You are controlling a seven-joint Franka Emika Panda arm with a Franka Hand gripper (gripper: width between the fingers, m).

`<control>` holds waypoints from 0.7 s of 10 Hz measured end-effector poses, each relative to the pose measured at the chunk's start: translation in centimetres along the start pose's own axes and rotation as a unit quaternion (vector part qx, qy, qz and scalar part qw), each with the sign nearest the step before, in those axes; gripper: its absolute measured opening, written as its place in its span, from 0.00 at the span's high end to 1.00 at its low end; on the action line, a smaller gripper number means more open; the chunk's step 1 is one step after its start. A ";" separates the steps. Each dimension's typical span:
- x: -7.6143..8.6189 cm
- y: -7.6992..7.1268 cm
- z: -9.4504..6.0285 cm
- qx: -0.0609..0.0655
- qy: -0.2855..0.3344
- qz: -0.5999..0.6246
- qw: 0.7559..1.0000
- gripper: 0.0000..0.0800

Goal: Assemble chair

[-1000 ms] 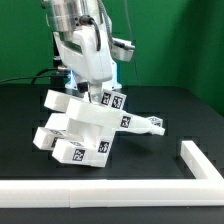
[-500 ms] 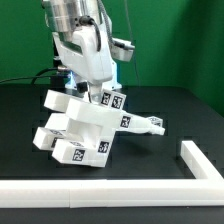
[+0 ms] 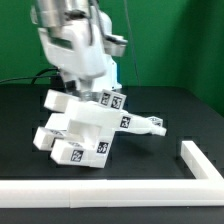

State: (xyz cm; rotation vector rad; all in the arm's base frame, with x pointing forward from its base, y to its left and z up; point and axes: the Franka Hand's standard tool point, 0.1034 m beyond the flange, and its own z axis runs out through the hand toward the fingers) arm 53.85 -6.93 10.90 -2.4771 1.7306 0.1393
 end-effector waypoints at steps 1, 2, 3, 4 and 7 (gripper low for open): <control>-0.1 0.1 0.9 -0.007 0.000 -0.004 1.000 0.19; -0.2 0.0 0.8 -0.006 0.000 -0.004 1.000 0.19; -0.1 0.1 0.8 -0.007 0.000 -0.004 1.000 0.19; -0.1 0.1 0.9 -0.007 0.000 -0.004 1.000 0.19; -0.1 0.2 1.0 -0.008 0.000 -0.004 1.000 0.19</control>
Offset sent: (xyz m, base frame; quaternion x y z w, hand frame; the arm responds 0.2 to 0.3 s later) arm 0.0000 0.0000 0.0000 0.0000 0.0000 0.0000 1.0000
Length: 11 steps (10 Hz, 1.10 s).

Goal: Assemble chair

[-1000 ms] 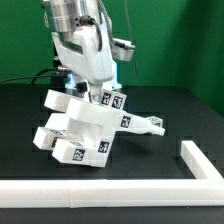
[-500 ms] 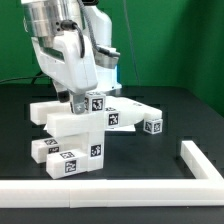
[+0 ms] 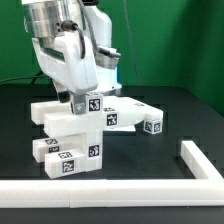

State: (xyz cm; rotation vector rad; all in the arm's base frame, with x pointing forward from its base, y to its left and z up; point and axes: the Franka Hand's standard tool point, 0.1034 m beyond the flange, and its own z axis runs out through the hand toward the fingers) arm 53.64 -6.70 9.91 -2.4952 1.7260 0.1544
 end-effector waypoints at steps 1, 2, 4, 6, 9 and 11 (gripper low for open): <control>0.0 0.0 0.0 0.000 0.000 0.000 1.000 0.19; 0.0 0.0 0.0 0.000 0.000 0.000 1.000 0.19; 0.0 -0.1 -1.1 -0.001 -0.012 0.002 1.000 0.19; 0.0 -0.4 -3.7 0.004 -0.032 0.007 0.999 0.19; 0.1 -0.3 -3.0 0.001 -0.027 0.006 1.000 0.19; 0.1 -0.3 -3.0 0.001 -0.027 0.006 1.000 0.19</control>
Offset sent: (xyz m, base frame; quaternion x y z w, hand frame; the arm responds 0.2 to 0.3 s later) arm 0.0008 -0.0105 0.0349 -0.0109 -0.0300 -0.0053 0.9995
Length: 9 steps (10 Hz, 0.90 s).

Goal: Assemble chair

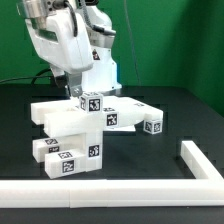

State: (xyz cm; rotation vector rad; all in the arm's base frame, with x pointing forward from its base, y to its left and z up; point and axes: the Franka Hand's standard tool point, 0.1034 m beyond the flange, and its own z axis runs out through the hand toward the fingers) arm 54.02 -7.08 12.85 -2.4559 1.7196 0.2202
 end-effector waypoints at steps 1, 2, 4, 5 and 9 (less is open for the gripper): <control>-0.2 0.0 0.0 0.000 0.000 0.000 1.000 0.19; -2.3 0.3 -0.4 0.000 0.003 0.001 1.000 0.19; -10.1 2.9 -1.4 -0.015 -0.006 -0.007 1.000 0.19; -12.3 3.3 -1.3 -0.026 0.001 0.005 1.000 0.19; -14.1 3.5 -0.9 -0.042 0.013 -0.003 0.999 0.19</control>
Offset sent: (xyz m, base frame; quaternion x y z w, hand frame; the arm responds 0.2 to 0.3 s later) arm -0.0879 0.0751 0.0321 -0.0597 0.0454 0.0156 0.9971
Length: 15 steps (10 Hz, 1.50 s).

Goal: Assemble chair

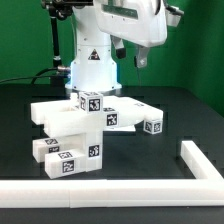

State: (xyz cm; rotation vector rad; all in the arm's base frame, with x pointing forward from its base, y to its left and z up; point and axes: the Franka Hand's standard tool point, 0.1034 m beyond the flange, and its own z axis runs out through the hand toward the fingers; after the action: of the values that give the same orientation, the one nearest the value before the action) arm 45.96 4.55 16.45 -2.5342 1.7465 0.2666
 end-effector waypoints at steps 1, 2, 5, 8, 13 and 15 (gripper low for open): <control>-0.1 0.1 0.0 -0.001 0.005 0.004 1.000 0.19; -0.9 0.4 0.4 0.003 0.046 0.001 0.999 0.19; -4.1 3.4 5.3 0.007 0.099 -0.007 0.995 0.19; -5.4 3.1 7.9 0.009 0.103 0.003 0.995 0.19; -6.3 4.2 10.7 0.035 0.102 0.004 0.994 0.19; -7.7 4.0 13.1 0.051 0.102 0.015 0.993 0.19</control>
Offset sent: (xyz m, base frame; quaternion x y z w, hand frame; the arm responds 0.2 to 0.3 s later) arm -0.0560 0.0275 -0.0450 0.0199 0.0904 -0.0182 0.9955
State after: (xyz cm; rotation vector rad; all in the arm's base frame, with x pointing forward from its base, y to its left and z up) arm 38.09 12.03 5.06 -2.5412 1.8140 -0.0836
